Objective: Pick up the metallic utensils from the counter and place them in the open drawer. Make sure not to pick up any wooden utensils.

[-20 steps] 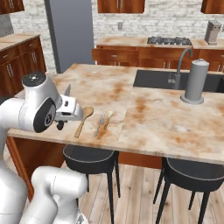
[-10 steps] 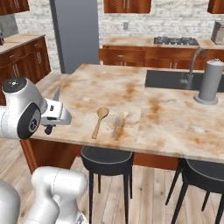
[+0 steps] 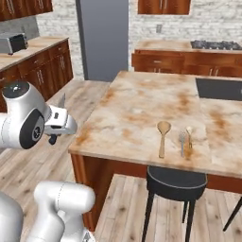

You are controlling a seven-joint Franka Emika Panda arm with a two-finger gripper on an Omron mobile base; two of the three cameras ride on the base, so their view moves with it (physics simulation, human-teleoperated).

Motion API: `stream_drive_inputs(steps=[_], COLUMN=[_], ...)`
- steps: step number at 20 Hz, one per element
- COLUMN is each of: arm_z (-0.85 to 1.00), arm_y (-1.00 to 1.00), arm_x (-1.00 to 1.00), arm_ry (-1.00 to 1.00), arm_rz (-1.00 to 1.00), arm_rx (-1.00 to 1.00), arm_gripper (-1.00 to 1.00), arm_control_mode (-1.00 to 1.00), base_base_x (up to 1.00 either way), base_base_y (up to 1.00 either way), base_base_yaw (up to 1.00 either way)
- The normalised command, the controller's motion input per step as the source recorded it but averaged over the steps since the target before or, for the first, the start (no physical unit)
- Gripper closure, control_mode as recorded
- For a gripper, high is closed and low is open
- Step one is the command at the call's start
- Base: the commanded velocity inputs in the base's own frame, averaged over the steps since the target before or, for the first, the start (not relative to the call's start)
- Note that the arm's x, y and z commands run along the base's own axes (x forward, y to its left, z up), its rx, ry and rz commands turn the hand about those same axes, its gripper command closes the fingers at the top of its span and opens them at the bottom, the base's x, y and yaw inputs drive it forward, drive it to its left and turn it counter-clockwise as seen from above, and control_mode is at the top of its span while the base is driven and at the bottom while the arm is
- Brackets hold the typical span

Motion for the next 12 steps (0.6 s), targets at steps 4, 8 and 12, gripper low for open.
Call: stream_drive_inputs(steps=[4, 8, 12], arm_z=[0.00, 0.00, 0.00], arm_y=[0.00, 0.00, 0.00], arm_x=[0.00, 0.00, 0.00], arm_ry=[0.00, 0.00, 0.00], arm_rz=[0.00, 0.00, 0.00], arm_rx=[0.00, 0.00, 0.00], arm_gripper=[1.00, 1.00, 1.00], arm_control_mode=[1.00, 1.00, 1.00], base_base_x=[0.00, 0.35, 0.67], base_base_y=[1.00, 1.00, 1.00], base_base_yaw=[0.02, -0.14, -0.33])
